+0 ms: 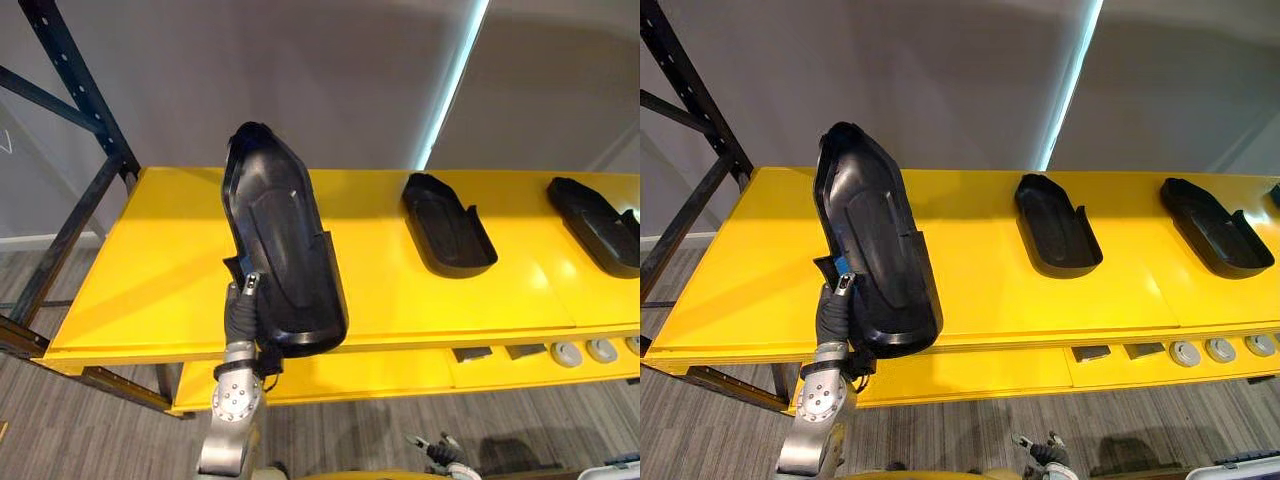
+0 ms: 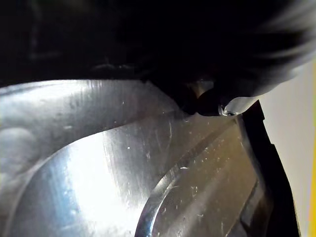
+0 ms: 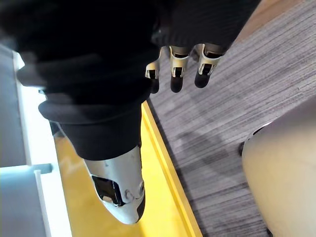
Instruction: Walk over and take plastic housings, then place them on the shelf
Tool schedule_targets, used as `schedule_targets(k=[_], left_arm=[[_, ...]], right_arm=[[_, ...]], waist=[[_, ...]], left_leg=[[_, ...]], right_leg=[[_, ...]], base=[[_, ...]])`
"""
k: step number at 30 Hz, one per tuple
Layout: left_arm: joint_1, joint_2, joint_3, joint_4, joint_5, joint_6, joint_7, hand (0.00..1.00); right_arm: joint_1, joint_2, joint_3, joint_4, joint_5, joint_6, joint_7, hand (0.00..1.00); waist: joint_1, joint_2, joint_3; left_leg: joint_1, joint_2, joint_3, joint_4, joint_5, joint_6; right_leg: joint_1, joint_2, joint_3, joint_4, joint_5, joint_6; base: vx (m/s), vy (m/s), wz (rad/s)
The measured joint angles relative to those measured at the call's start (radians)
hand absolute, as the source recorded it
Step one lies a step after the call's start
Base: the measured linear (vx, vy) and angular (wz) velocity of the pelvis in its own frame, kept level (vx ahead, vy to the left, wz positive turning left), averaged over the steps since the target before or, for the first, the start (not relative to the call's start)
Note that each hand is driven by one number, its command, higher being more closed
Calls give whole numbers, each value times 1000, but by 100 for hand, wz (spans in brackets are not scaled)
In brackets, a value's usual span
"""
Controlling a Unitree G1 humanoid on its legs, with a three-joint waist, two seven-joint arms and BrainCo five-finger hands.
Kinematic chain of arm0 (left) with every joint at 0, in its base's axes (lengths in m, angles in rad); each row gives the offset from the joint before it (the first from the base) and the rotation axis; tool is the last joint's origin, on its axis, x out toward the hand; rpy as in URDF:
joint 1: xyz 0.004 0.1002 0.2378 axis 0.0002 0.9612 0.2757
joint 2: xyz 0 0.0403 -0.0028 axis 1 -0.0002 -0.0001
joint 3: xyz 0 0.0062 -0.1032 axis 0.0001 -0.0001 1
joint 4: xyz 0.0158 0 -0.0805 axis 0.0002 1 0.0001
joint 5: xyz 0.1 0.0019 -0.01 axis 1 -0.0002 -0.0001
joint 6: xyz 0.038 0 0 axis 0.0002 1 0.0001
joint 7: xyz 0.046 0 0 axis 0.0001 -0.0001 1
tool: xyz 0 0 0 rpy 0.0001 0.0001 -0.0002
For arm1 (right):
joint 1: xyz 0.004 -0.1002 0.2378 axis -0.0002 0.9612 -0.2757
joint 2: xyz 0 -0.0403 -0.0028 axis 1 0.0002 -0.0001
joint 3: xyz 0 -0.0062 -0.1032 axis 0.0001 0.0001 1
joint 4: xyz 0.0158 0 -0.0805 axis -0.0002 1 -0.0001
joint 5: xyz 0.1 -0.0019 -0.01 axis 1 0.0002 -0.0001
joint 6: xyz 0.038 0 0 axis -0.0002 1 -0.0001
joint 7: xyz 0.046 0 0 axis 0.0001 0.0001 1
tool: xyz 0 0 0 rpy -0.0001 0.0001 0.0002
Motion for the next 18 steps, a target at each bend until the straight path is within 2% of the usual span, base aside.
schedule_targets(k=[6, 13, 18], left_arm=[[-101, 73, 105, 144, 73, 53, 50, 100], [-175, 131, 162, 285, 139, 102, 67, 100], [-234, 136, 202, 340, 165, 108, 83, 100]], right_arm=[[4, -16, -1, 0, -39, 4, 15, 0], [-6, -26, 1, 1, -44, 8, 23, 0], [-17, -33, 2, 13, -81, 10, 24, 0]], waist=[[-2, 34, -31], [-21, 50, -27], [-23, 50, -27]], left_leg=[[70, -32, 8, -203, 120, 2], [50, -28, 8, -210, 123, -7], [40, -31, 17, -210, 122, -6]], right_leg=[[0, 5, 5, -51, 43, 2], [-17, 14, 17, -85, 63, 8], [-17, 16, 31, -118, 85, 3]], base=[[-88, 24, -2], [-84, -12, -4], [30, -2, -8]])
